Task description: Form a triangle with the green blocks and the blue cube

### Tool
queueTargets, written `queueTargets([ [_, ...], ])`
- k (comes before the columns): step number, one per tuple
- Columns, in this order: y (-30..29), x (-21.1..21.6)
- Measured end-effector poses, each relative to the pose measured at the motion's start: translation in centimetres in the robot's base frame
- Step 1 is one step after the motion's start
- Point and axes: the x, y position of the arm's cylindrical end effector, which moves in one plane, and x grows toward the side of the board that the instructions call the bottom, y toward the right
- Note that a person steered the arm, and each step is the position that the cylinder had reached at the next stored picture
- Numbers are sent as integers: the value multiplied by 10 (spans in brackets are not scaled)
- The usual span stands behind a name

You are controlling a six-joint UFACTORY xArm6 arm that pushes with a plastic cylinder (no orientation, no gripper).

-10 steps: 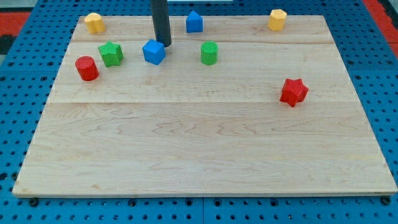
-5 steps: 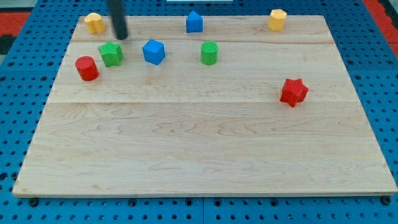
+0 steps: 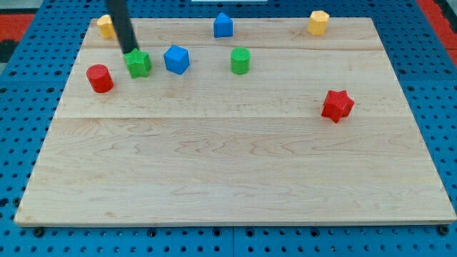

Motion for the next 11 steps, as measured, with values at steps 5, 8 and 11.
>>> queueTargets([
  [5, 47, 43],
  [8, 39, 12],
  [11, 41, 24],
])
